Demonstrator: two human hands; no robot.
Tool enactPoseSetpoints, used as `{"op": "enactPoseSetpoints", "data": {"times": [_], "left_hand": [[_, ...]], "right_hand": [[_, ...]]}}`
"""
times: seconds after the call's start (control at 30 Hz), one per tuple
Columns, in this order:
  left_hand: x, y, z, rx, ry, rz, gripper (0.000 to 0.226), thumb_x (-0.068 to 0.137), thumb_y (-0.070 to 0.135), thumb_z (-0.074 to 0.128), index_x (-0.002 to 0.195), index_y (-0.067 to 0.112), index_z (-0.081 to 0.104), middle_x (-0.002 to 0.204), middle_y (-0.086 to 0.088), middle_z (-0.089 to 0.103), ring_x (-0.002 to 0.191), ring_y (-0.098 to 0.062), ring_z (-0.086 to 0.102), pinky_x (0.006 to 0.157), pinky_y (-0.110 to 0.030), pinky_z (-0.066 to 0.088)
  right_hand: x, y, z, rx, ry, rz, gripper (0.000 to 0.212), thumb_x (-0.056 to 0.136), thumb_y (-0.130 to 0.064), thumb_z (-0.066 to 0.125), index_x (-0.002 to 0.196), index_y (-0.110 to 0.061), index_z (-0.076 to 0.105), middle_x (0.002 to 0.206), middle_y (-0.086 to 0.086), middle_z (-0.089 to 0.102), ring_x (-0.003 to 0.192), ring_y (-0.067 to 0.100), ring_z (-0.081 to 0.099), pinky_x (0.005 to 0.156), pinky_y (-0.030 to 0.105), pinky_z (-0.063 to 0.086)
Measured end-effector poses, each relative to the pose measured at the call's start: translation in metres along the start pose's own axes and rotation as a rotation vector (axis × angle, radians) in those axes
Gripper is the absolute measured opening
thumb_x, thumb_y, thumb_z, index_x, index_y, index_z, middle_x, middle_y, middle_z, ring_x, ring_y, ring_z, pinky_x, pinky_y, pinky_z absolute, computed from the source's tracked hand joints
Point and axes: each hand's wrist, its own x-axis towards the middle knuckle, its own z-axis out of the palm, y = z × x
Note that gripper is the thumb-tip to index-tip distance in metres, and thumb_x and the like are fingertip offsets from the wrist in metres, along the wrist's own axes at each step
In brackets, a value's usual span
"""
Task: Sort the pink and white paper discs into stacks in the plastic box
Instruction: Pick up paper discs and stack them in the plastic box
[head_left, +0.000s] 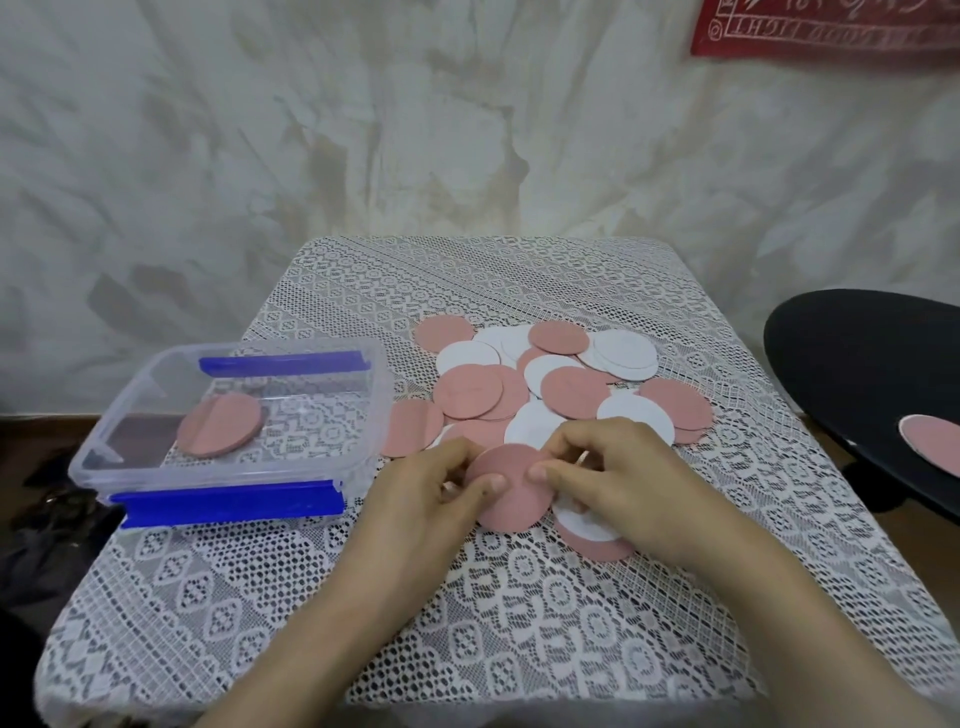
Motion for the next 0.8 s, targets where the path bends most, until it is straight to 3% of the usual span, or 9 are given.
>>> {"op": "enactPoseSetpoints", "data": {"times": [0.13,0.2,0.3,0.4,0.47,0.63,0.8], "left_hand": [[-0.001,-0.001,0.000,0.022,0.050,-0.059,0.014,0.092,0.035,0.067,0.081,0.028,0.062,0.069,0.010,0.065,0.057,-0.005,0.054,0.052,-0.021,0.041],[0.000,-0.002,-0.002,0.021,0.074,-0.092,0.013,0.091,0.035,0.068,0.082,0.028,0.061,0.075,0.005,0.069,0.067,-0.015,0.062,0.061,-0.030,0.048],[0.001,-0.002,-0.004,0.051,0.079,-0.101,0.012,0.091,0.034,0.068,0.083,0.028,0.062,0.078,0.010,0.070,0.075,-0.012,0.064,0.073,-0.037,0.051],[0.000,0.000,-0.005,0.091,0.085,-0.096,0.012,0.092,0.033,0.067,0.082,0.028,0.062,0.077,0.012,0.069,0.077,-0.007,0.062,0.076,-0.034,0.051],[0.000,0.001,-0.005,0.103,0.084,-0.098,0.013,0.093,0.032,0.066,0.081,0.028,0.062,0.076,0.011,0.068,0.074,-0.006,0.060,0.074,-0.032,0.049],[0.000,0.002,-0.004,0.081,0.082,-0.116,0.013,0.092,0.033,0.067,0.082,0.028,0.062,0.077,0.009,0.069,0.073,-0.011,0.061,0.072,-0.033,0.049],[0.000,0.003,-0.004,0.050,0.087,-0.145,0.012,0.091,0.036,0.068,0.085,0.029,0.062,0.076,0.008,0.071,0.074,-0.012,0.065,0.072,-0.034,0.050]], "right_hand": [[0.000,0.006,-0.001,-0.058,0.102,0.036,0.013,0.092,-0.034,0.070,0.083,-0.026,0.070,0.070,-0.012,0.067,0.065,0.008,0.060,0.067,0.032,0.047],[0.000,0.005,-0.004,-0.194,0.189,0.055,0.009,0.091,-0.037,0.070,0.094,-0.029,0.070,0.080,-0.012,0.065,0.077,0.007,0.059,0.071,0.031,0.045],[0.000,0.001,-0.003,-0.404,0.130,0.116,0.044,0.086,-0.054,0.068,0.125,-0.035,0.060,0.096,-0.014,0.055,0.093,0.013,0.056,0.076,0.034,0.043],[0.002,-0.001,-0.001,-0.407,0.117,0.164,0.058,0.084,-0.057,0.069,0.135,-0.035,0.054,0.110,-0.010,0.052,0.106,0.019,0.057,0.088,0.038,0.047],[0.002,-0.003,-0.001,-0.358,0.160,0.165,0.049,0.084,-0.050,0.073,0.126,-0.033,0.053,0.112,-0.011,0.052,0.104,0.018,0.057,0.087,0.038,0.047],[0.005,0.000,-0.005,-0.287,0.279,0.150,0.021,0.090,-0.035,0.071,0.095,-0.021,0.055,0.086,-0.010,0.056,0.085,0.021,0.054,0.069,0.036,0.037],[0.005,0.008,-0.009,-0.317,0.356,0.131,0.026,0.096,-0.032,0.064,0.078,-0.015,0.055,0.075,-0.001,0.060,0.078,0.028,0.055,0.064,0.037,0.039]]}}
